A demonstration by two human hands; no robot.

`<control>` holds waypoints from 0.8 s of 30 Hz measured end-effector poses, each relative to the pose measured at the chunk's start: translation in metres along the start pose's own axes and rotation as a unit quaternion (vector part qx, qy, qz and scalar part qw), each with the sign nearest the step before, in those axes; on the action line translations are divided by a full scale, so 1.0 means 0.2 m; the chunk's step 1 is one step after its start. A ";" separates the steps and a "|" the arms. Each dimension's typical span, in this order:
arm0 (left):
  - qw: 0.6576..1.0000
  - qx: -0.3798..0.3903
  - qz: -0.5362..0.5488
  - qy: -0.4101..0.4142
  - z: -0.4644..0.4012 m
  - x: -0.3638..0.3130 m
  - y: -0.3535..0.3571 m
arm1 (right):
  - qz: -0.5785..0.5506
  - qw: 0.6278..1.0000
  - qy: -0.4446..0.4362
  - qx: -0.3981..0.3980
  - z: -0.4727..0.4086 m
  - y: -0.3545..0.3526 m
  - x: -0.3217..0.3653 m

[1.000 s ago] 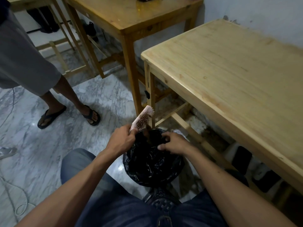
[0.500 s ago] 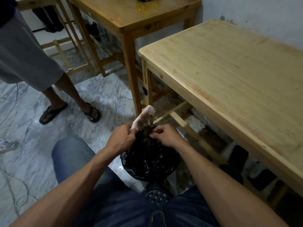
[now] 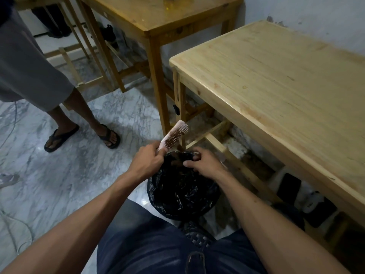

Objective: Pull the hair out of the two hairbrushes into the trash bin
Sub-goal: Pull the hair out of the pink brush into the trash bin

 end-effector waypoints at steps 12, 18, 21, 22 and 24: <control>0.996 -0.050 0.065 -0.040 -0.03 0.09 -0.06 | 0.166 0.985 0.039 -0.008 -0.02 0.05 -0.11; 0.998 -0.038 0.031 -0.031 -0.04 0.11 -0.08 | 0.168 0.983 0.072 0.031 -0.01 0.09 -0.18; 0.999 -0.022 0.028 -0.028 -0.02 0.11 -0.01 | 0.133 0.989 0.036 0.046 -0.04 0.10 -0.08; 0.999 -0.017 0.024 -0.024 -0.01 0.11 0.01 | 0.094 0.995 0.025 0.036 -0.04 0.09 -0.03; 1.000 -0.010 0.009 -0.010 0.00 0.13 0.06 | -0.009 1.000 0.017 0.002 -0.04 0.06 0.08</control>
Point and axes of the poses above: each hand's wrist, its own z-axis away from the middle knuckle, its own y-axis out of the palm, x = y × z, the point moved 5 cm from there along -z, towards the middle knuckle, and after that the axes turned 10 degrees about -x, right-handed, at the moved point
